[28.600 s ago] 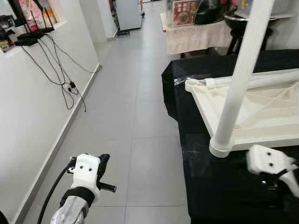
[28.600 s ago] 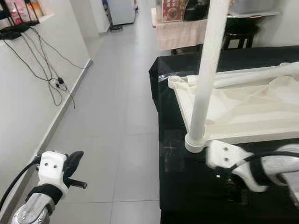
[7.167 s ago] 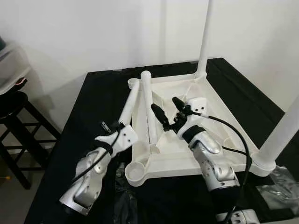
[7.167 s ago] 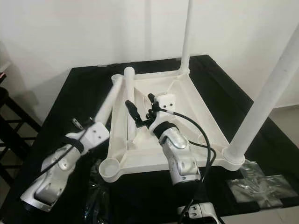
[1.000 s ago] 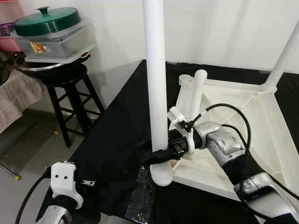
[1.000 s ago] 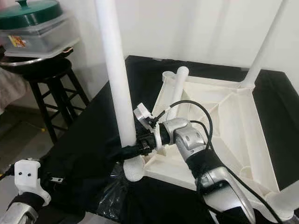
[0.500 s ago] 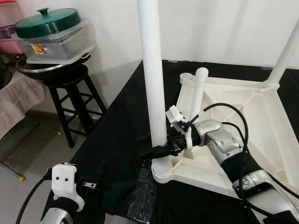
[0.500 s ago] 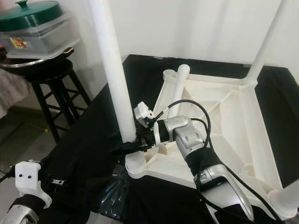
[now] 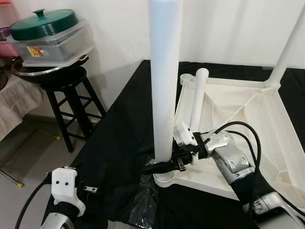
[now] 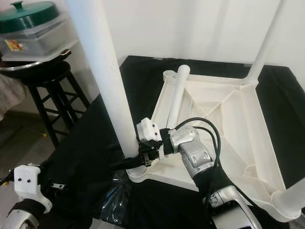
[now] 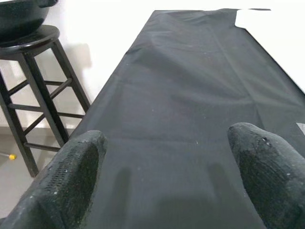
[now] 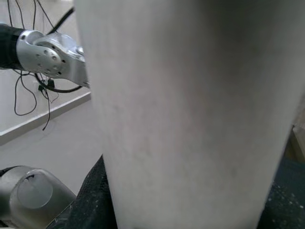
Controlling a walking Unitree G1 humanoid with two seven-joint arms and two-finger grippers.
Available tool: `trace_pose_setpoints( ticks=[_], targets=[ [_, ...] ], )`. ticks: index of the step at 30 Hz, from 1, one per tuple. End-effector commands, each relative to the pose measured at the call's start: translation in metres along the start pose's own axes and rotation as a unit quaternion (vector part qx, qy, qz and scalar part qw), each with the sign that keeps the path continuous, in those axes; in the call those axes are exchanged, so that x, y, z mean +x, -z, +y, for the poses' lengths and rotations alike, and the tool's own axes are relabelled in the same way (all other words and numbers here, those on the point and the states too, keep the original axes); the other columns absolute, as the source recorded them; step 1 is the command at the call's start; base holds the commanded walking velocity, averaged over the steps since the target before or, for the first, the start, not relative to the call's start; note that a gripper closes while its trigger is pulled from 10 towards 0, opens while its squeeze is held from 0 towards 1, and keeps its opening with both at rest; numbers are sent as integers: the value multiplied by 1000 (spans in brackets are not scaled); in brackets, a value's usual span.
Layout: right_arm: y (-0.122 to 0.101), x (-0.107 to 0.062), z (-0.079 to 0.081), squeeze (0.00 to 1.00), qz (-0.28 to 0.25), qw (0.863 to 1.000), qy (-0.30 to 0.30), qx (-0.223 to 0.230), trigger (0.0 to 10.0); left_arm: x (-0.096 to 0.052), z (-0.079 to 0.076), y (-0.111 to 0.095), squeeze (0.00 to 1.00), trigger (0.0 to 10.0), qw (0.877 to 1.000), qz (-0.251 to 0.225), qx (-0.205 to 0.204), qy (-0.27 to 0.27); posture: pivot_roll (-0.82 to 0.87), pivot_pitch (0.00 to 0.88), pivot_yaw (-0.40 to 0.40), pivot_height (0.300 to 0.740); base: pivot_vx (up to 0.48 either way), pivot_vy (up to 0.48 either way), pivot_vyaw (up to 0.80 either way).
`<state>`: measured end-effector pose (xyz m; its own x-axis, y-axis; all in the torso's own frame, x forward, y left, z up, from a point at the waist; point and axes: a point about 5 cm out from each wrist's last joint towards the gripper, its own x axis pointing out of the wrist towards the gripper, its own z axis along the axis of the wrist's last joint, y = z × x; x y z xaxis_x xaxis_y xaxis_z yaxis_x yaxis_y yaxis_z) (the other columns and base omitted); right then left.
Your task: Building children table
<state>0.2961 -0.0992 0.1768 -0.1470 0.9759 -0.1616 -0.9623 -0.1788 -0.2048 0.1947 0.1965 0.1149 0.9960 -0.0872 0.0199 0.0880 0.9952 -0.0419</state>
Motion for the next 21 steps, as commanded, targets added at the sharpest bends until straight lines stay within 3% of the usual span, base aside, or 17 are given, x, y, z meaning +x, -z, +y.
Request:
trace_pose_setpoints(
  ticks=[1,9,14,16,21],
  targets=[
    [24,-5,10,0,12,997,9,69,10000,0,4,2,0,10000,1000,12,2,1,64,109,56,740,0,0,0],
    [32,-7,18,0,-24,987,81,133,10000,0,5,2,0,10000,1000,11,3,-1,55,112,52,740,0,0,0],
    [34,-8,21,0,-25,984,95,151,10000,0,5,2,0,10000,1000,11,3,-2,54,113,52,740,0,0,0],
    [41,-15,32,0,20,982,98,158,10000,-1,8,3,0,10000,1000,14,1,-4,31,118,62,740,0,0,0],
    [43,-24,37,0,63,983,72,160,10000,0,9,3,0,10000,1000,14,-5,-2,26,116,64,740,0,0,0]
  ],
)
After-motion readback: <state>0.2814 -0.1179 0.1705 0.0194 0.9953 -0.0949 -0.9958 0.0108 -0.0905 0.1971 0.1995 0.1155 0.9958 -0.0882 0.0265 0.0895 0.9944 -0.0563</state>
